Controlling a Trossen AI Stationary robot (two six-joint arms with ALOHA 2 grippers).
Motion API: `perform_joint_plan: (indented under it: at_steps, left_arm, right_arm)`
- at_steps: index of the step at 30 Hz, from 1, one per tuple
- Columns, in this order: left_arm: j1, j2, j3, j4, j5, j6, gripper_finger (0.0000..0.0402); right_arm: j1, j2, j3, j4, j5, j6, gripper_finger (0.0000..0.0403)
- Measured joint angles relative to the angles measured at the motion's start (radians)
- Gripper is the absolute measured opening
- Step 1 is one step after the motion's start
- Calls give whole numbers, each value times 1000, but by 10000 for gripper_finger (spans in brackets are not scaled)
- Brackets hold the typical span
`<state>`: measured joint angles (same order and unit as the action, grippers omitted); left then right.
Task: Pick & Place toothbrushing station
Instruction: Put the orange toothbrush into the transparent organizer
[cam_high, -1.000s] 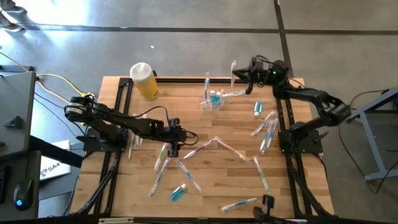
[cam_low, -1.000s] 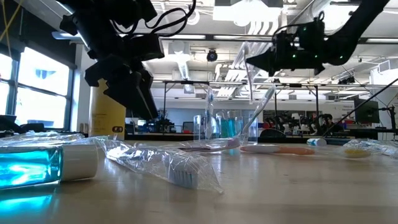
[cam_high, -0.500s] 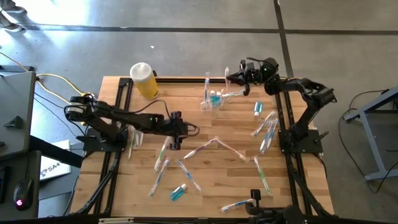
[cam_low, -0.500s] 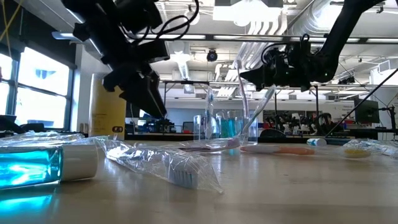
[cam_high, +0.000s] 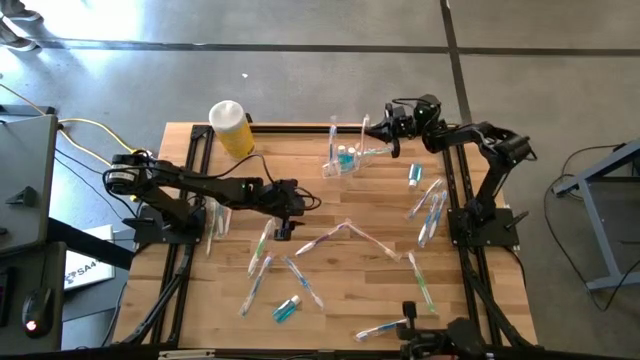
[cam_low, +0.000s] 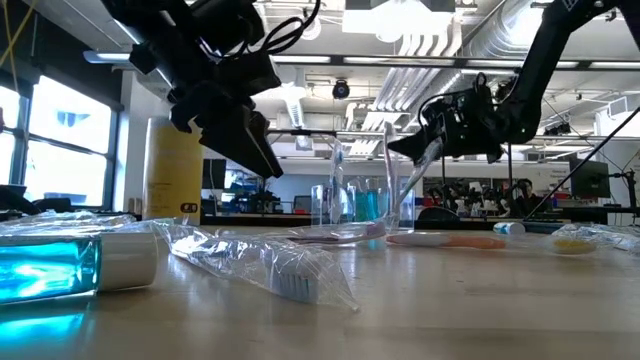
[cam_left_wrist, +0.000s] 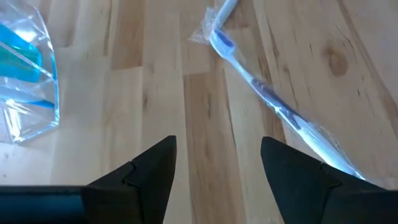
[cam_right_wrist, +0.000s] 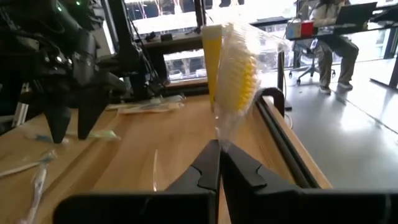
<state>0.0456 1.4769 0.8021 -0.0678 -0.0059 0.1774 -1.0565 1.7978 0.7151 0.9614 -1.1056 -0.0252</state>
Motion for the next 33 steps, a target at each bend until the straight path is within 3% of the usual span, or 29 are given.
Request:
perform_joint_plan:
  at_steps: [9, 15, 22, 27, 33]
  left_arm:
    - [0, 0, 0, 12, 0, 26, 228]
    - [0, 0, 0, 9, 0, 25, 228]
    - [0, 0, 0, 7, 0, 10, 228]
    - [0, 0, 0, 7, 0, 9, 228]
    - [0, 0, 0, 7, 0, 1, 228]
  right_arm:
    - [1, 25, 0, 6, 9, 3, 3]
    - [1, 24, 0, 5, 119, 70, 3]
    - [12, 24, 0, -1, 65, 73, 9]
    - [44, 6, 0, -44, 39, 49, 45]
    - [84, -34, 0, -108, 165, 20, 118]
